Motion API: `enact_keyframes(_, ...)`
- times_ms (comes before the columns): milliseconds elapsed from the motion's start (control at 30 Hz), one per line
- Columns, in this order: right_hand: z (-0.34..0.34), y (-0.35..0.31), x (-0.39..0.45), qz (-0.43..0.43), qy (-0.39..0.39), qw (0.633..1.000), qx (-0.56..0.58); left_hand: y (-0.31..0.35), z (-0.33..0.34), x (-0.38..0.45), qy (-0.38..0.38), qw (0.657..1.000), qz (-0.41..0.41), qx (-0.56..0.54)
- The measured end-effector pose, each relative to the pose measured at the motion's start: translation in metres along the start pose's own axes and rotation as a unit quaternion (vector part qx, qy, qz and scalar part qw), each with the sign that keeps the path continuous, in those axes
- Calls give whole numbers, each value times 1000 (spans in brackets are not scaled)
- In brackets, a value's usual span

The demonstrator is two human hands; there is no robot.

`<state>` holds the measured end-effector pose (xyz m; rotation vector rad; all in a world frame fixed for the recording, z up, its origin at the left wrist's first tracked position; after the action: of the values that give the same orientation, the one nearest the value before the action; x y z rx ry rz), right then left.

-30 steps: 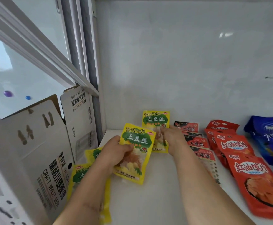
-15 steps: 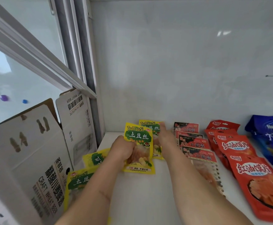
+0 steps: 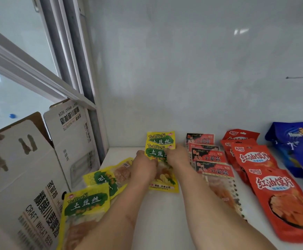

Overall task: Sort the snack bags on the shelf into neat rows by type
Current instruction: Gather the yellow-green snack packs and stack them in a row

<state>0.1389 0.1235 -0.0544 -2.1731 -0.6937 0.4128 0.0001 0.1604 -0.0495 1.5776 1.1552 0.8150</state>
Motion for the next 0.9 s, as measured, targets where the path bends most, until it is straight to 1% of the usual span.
enact_keyframes(200,1,0,-2,-2,9,999,-35,9,-12,-6,8,999,39,36)
enact_keyframes(267,0,-3,-4,-3,23,998,-57,12,-25,-11,12,998,43,34)
enact_keyframes(367,1,-8,-10,-14,43,997,-61,10,-49,-15,1,999,39,38)
enact_keyframes(467,4,-17,-22,-56,83,984,-145,2,-76,-21,11,999,27,42)
enact_keyframes(567,11,-35,-42,-146,130,959,-207,-9,-102,-32,41,991,28,121)
enact_keyframes(600,18,-42,-48,-193,123,947,-224,-14,-110,-36,50,988,31,141)
enact_keyframes(633,26,-49,-55,-243,99,934,-243,-20,-118,-41,56,986,26,156)
enact_keyframes(667,36,-55,-62,-287,63,919,-261,-26,-124,-47,62,983,25,174)
enact_keyframes(733,55,-64,-75,-349,-7,892,-288,-33,-134,-58,67,974,27,214)
enact_keyframes(833,79,-73,-85,-388,-71,851,-347,-41,-144,-77,57,960,18,272)
enact_keyframes(900,91,-77,-86,-387,-114,826,-394,-48,-145,-89,26,953,11,301)
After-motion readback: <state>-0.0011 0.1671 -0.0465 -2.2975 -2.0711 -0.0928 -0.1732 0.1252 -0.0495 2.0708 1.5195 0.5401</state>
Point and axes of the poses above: each hand's wrist, its own x-axis towards the middle knuckle, its own z-axis out of the palm, y = z × x, the point moved 5 cm from there along x, towards the middle knuckle, and after that the axes turned 14 degrees about -x, right-handed, at the moved point
